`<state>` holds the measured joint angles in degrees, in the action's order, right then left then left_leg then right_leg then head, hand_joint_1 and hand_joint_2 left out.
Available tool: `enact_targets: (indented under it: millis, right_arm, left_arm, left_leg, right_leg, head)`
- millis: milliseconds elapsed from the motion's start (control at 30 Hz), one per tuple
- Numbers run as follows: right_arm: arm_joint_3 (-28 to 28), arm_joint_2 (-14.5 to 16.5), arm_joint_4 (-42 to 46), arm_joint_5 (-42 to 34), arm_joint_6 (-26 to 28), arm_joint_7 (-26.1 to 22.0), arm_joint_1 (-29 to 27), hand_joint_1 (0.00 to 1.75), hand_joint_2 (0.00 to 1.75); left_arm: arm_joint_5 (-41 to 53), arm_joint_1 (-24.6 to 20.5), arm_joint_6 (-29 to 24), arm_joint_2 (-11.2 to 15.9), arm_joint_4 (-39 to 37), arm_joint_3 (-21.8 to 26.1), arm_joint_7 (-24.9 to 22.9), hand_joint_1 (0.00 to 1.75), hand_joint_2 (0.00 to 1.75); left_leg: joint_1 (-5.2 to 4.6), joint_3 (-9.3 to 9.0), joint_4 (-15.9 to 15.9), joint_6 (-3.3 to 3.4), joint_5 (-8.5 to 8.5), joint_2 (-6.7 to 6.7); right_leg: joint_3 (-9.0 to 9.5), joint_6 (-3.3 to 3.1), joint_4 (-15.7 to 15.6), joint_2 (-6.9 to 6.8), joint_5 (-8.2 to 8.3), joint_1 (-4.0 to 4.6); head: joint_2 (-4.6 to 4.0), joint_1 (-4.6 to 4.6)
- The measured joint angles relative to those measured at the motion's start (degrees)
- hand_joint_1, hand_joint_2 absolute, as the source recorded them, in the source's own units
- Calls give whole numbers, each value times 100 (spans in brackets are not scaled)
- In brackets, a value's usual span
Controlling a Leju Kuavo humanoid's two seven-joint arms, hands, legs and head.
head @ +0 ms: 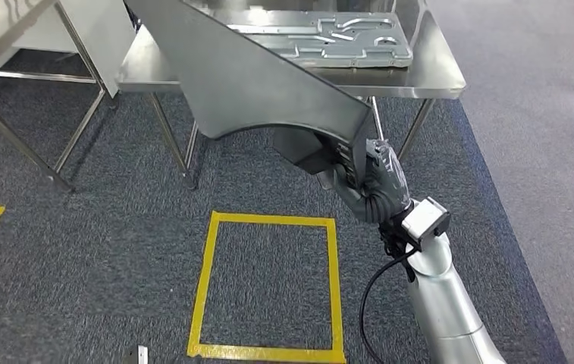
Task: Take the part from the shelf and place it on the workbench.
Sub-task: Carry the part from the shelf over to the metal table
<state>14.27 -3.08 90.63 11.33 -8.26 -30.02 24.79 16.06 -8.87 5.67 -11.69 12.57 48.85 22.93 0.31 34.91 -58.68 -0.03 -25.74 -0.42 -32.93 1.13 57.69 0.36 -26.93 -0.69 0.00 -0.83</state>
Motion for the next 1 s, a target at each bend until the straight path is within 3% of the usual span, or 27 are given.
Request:
enact_targets:
  millis: [100, 133, 200, 233, 267, 300, 333, 367, 433, 500, 600, 667, 733, 767, 800, 833, 900, 933, 1000]
  right_arm:
    - [0, 0, 1, 1, 1, 1, 12, 175, 175]
    - [0, 0, 1, 1, 2, 1, 17, 175, 175]
    - [0, -1, -4, 1, 2, 1, 15, 175, 175]
    - [0, -2, -9, 0, 2, 1, 7, 175, 175]
    - [0, -3, -15, 1, 2, 1, -2, 175, 175]
    - [0, -4, -20, 1, 2, 1, -7, 175, 175]
    - [0, -4, -24, 1, 2, 1, -6, 175, 175]
    - [0, -4, -25, 1, 2, 1, 0, 175, 175]
    - [0, -4, -25, 0, 2, -1, 12, 175, 175]
    - [0, -8, -25, -1, 2, -2, 13, 175, 175]
    - [0, -15, -16, -1, 2, -2, 6, 175, 175]
    - [0, -15, -10, -2, 2, -3, 7, 175, 175]
    - [0, -15, -9, -3, 1, -3, -2, 175, 175]
    - [0, -15, -10, -2, 0, -3, -11, 175, 175]
    - [0, -15, -10, -1, 0, -2, -18, 175, 175]
    - [0, -15, -10, -1, 1, -2, -20, 175, 175]
    - [0, -15, -10, -1, 2, -2, -14, 175, 175]
    - [0, -15, -10, -2, 2, -2, -6, 175, 175]
    - [0, -15, -10, -2, 1, -2, 7, 175, 175]
  left_arm:
    - [-4, 2, 2, 0, 0, 0, 2, 0, 175]
    - [-3, -2, 2, 0, 0, 0, 3, 0, 175]
    - [-3, -7, 3, 0, 0, 0, 4, 0, 175]
    - [-3, -6, 3, 0, 0, 0, 4, 0, 175]
    - [-4, -3, 3, 0, 0, 0, 4, 0, 175]
    - [-4, -1, 3, -1, 0, 0, 4, 0, 175]
    - [-4, 0, 4, -1, 0, 0, 4, 0, 175]
    - [-4, 1, 4, -2, 0, 0, 4, 0, 175]
    - [-4, -1, 5, -7, 0, 1, 4, 0, 175]
    - [-4, -7, 5, -8, 0, 1, 5, 0, 175]
    - [-3, -12, 5, -6, 3, 0, 6, 0, 175]
    - [-7, -9, 5, -4, 4, 0, 7, 0, 175]
    - [-21, 2, 4, -2, 4, 1, 7, 0, 175]
    - [-30, 12, 4, -1, 4, 2, 7, 0, 175]
    - [-39, 19, 3, 0, 4, 2, 7, 0, 175]
    - [-46, 23, 3, 0, 4, 2, 7, 0, 175]
    - [-52, 24, 3, 1, 4, 2, 8, 0, 175]
    - [-52, 21, 3, 2, 4, 2, 9, 0, 175]
    - [-53, 23, 3, 4, 4, 3, 13, 0, 175]
  left_leg:
    - [9, -28, 44, 120, 5, -4]
    - [16, -46, 61, 152, 4, -2]
    - [4, -60, 62, 196, -17, 3]
    - [-7, -66, 57, 210, -28, 2]
    - [-18, -77, 53, 221, -43, 0]
    - [-29, -95, 48, 226, -59, -6]
    - [-40, -125, 45, 225, -80, -13]
    - [-49, -159, 45, 221, -105, -19]
    - [-75, -203, 41, 189, -150, -23]
    - [-81, -211, 51, 138, -175, -15]
    - [-88, -220, -19, 43, -266, 1]
    - [-58, 7, -517, -22, -520, 4]
    - [-12, 417, -1273, -83, -803, 4]
    - [9, 563, -1498, -110, -828, 5]
    - [29, 608, -1514, -132, -736, 6]
    - [49, 534, -1289, -147, -531, 8]
    - [70, 208, -524, -153, -106, 13]
    - [66, 70, -219, -129, -5, 13]
    - [39, -21, -21, -56, -24, 6]
  right_leg:
    - [-62, 94, 147, -11, -116, -16]
    - [-180, 114, 393, -14, -245, -19]
    - [-592, 132, 1175, -17, -569, -19]
    - [-799, 135, 1520, -18, -658, -19]
    - [-928, 128, 1697, -18, -644, -18]
    - [-948, 112, 1650, -18, -517, -15]
    - [-848, 82, 1359, -18, -289, -8]
    - [-675, 41, 933, -18, -44, 8]
    - [-368, -34, 249, -27, 228, 52]
    - [-285, -72, 71, -26, 218, 86]
    - [-197, -124, -48, -17, 223, 35]
    - [-122, -162, -104, -28, 213, 5]
    - [-92, -181, -100, -32, 180, 3]
    - [-79, -179, -92, -30, 160, 2]
    - [-60, -171, -81, -26, 137, -2]
    - [-33, -157, -67, -22, 108, -7]
    - [30, -115, -40, -17, 39, -8]
    - [42, -86, -24, -14, 13, -3]
    - [35, -22, -19, -14, -5, 7]
  head:
    - [-1, 15]
    - [-1, 22]
    - [0, 34]
    - [0, 34]
    - [0, 33]
    - [0, 33]
    - [0, 34]
    - [0, 34]
    - [0, 23]
    - [0, 7]
    - [0, -5]
    - [0, -20]
    - [0, -26]
    - [0, -28]
    - [0, -27]
    - [0, -28]
    - [0, -26]
    - [0, -28]
    - [0, -22]
